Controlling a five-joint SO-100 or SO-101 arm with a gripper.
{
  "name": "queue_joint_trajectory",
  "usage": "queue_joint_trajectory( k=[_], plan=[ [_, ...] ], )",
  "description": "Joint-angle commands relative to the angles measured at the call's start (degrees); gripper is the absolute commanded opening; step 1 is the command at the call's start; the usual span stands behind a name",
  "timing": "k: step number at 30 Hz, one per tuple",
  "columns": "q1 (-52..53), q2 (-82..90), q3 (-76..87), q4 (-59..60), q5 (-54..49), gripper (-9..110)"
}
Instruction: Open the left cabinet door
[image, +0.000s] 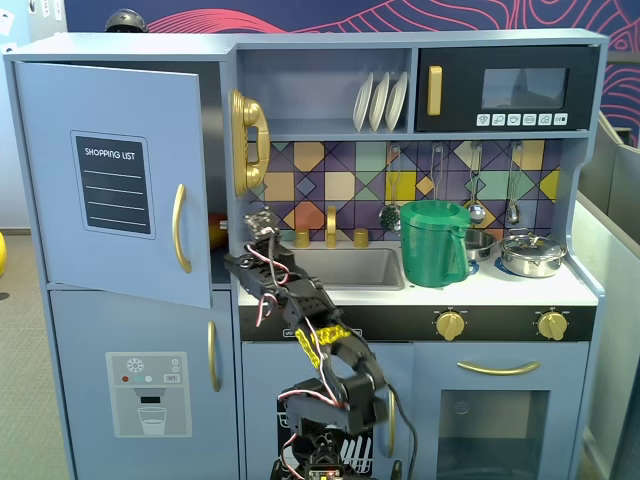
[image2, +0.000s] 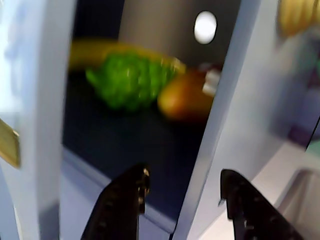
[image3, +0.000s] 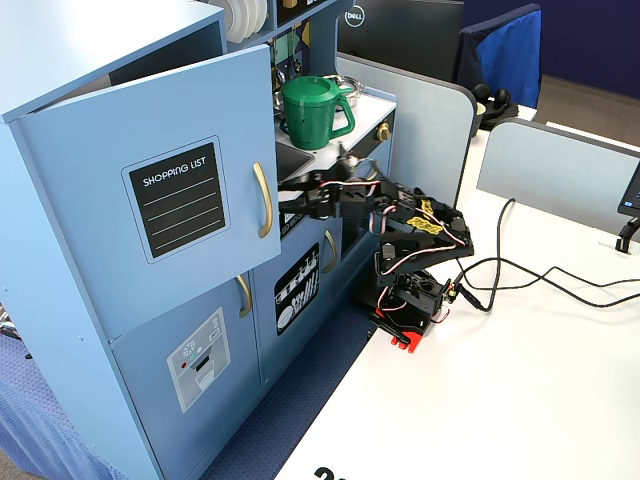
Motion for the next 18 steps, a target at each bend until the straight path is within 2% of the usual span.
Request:
queue_joint_trajectory(
  k=[1, 12, 18],
  plan=[
    [-2.90, -2.64, -4.57, -5.19, -2.64, 10],
    [-18.11, -0.62, 1.67, -19.34, -17.23, 10],
    [-28.83, -2.55, 4.48, -28.65, -21.36, 10]
  ],
)
